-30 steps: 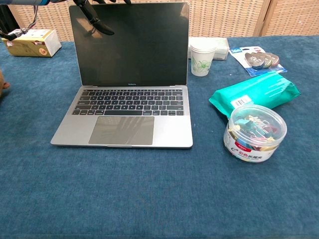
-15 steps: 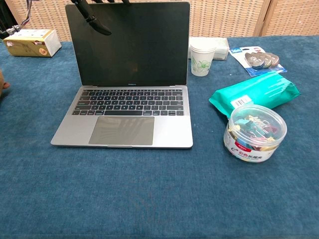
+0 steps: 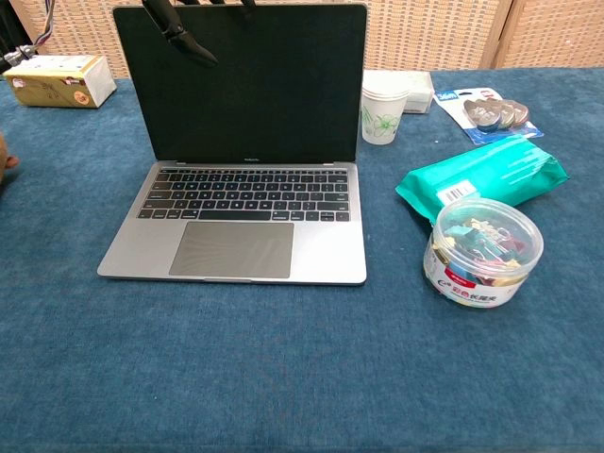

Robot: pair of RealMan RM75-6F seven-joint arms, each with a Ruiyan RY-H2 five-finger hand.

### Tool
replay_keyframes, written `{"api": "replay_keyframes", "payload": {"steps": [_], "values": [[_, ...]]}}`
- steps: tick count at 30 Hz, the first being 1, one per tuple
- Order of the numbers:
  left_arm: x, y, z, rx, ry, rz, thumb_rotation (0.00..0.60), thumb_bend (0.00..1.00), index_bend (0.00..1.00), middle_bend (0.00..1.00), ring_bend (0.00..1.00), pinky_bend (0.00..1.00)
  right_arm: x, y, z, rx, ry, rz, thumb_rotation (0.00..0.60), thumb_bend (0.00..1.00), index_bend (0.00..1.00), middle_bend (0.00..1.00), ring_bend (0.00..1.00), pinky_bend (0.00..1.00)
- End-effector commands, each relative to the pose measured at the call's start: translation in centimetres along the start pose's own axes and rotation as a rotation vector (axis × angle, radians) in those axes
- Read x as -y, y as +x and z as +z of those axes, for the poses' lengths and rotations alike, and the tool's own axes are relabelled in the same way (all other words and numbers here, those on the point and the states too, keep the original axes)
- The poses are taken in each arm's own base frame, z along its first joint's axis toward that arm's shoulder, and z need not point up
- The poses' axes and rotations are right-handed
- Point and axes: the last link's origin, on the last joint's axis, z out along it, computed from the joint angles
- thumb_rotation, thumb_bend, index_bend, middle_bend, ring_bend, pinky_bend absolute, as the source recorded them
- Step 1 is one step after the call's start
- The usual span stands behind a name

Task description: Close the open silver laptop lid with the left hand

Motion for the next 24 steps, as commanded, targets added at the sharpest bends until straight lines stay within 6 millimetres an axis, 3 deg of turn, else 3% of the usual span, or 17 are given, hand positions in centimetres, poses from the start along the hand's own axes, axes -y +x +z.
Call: {"api": "replay_keyframes", "payload": {"steps": [1,24], "values": [[-0.4,0.0,-0.3,0.002,-0.001,-0.002,0.600,0.19,0.21,0.02,0.09,0.13,0.0,0.0,0.0,-0.001,0.002,0.000,0.600,0.37,0.14,0.00,0.00,0.00],[-3.7,-1.2,-4.3,0.115,0.024,-0.083,0.600,0.19,0.21,0.03,0.12,0.14,0.2,-0.4,0.1,0.020,0.001,-0.020,0.600,0.38,0.14,0.00,0.00,0.00]]}}
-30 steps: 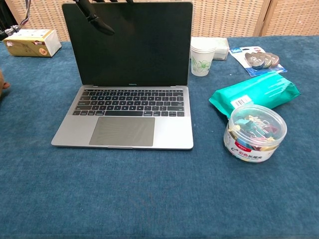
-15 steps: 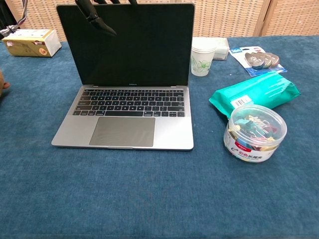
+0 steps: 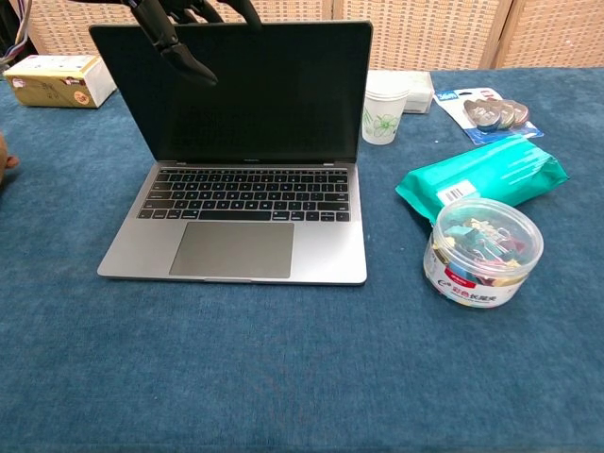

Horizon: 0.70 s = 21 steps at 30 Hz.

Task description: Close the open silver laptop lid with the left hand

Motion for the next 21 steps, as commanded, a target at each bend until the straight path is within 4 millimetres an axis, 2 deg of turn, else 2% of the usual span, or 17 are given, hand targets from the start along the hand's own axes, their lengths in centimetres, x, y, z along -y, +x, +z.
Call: {"api": "replay_keyframes", "payload": {"steps": [1,10,21], "values": [[-0.5,-0.1,-0.6,0.018,-0.004,-0.013,0.600,0.19,0.21,0.03,0.12,0.14,0.1,-0.1,0.0,0.003,0.001,-0.002,0.600,0.38,0.14,0.00,0.00,0.00],[-1.5,-0.6,-1.7,0.062,-0.019,-0.037,0.600,0.19,0.21,0.03,0.12,0.14,0.2,-0.2,-0.1,0.015,0.004,-0.011,0.600,0.37,0.14,0.00,0.00,0.00],[-1.6,-1.9,-2.4,0.159,-0.003,-0.125,0.600,0.19,0.21,0.03,0.12,0.14,0.2,-0.6,-0.3,0.064,0.000,-0.052,0.600,0.38,0.15,0.00,0.00,0.00]]}}
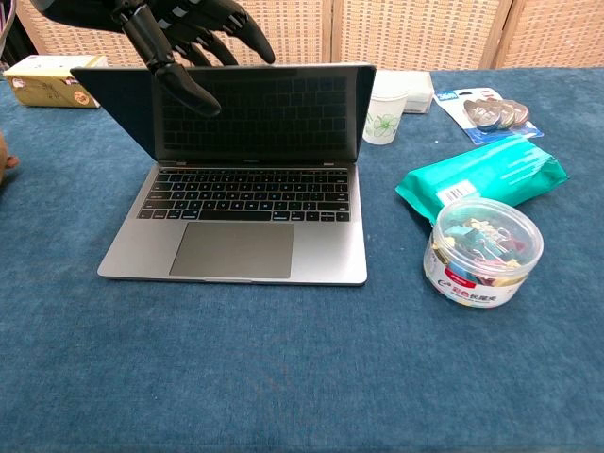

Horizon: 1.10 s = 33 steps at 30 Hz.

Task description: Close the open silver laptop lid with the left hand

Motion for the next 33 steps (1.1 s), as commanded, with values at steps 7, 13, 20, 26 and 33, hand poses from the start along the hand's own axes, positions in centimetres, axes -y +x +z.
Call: {"api": "replay_keyframes", "payload": {"steps": [7,13,20,26,33], "values": [[0.4,-1.2,0.1,0.080,0.019,-0.071,0.600,0.19,0.21,0.03,0.12,0.14,0.0,-0.1,-0.3,0.045,-0.006,-0.033,0.600,0.38,0.15,0.00,0.00,0.00],[1.0,-2.0,0.4,0.102,0.030,-0.076,0.600,0.19,0.21,0.03,0.12,0.14,0.1,-0.1,-0.6,0.071,-0.003,-0.053,0.600,0.38,0.15,0.00,0.00,0.00],[1.8,-3.0,0.9,0.129,0.052,-0.070,0.600,0.19,0.21,0.03,0.12,0.14,0.4,0.0,-1.2,0.086,0.008,-0.072,0.600,0.37,0.15,0.00,0.00,0.00],[2.6,-4.0,1.6,0.145,0.075,-0.078,0.600,0.19,0.21,0.03,0.12,0.14,0.5,0.3,-1.6,0.083,0.013,-0.078,0.600,0.37,0.15,0.00,0.00,0.00],[2.9,-5.1,2.1,0.174,0.086,-0.103,0.600,0.19,0.21,0.03,0.12,0.14,0.4,0.3,-1.8,0.097,0.012,-0.090,0.600,0.37,0.15,0.00,0.00,0.00]]}}
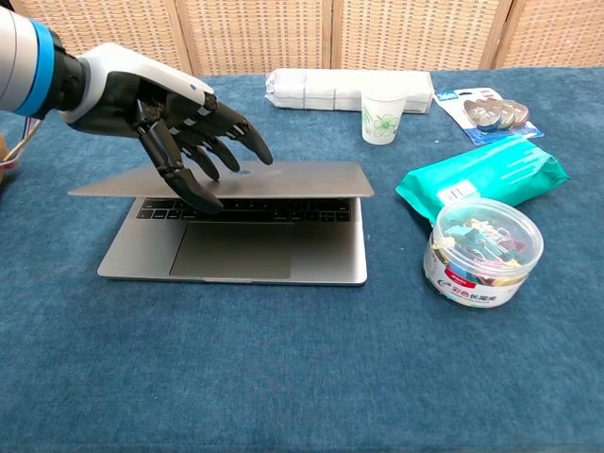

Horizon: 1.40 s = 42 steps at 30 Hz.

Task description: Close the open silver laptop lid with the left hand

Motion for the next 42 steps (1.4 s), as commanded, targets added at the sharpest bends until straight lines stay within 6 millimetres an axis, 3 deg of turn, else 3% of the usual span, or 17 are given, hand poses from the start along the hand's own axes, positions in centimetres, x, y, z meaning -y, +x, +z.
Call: {"api": "replay_keyframes", "payload": {"steps": [1,23,42], "values": [[0.1,-0.3,0.2,0.011,0.002,-0.001,0.600,0.19,0.21,0.03,0.12,0.14,0.0,0.0,-0.1,0.004,0.002,-0.004,0.600,0.37,0.15,0.00,0.00,0.00],[1.7,-1.8,1.5,0.107,0.045,-0.109,0.600,0.19,0.21,0.03,0.12,0.14,-0.3,0.5,-1.6,0.076,-0.026,-0.051,0.600,0.38,0.20,0.00,0.00,0.00],[2.6,-2.9,2.0,0.160,0.059,-0.113,0.600,0.19,0.21,0.03,0.12,0.14,-0.6,0.4,-1.2,0.121,-0.046,-0.060,0.600,0.37,0.19,0.00,0.00,0.00]]}}
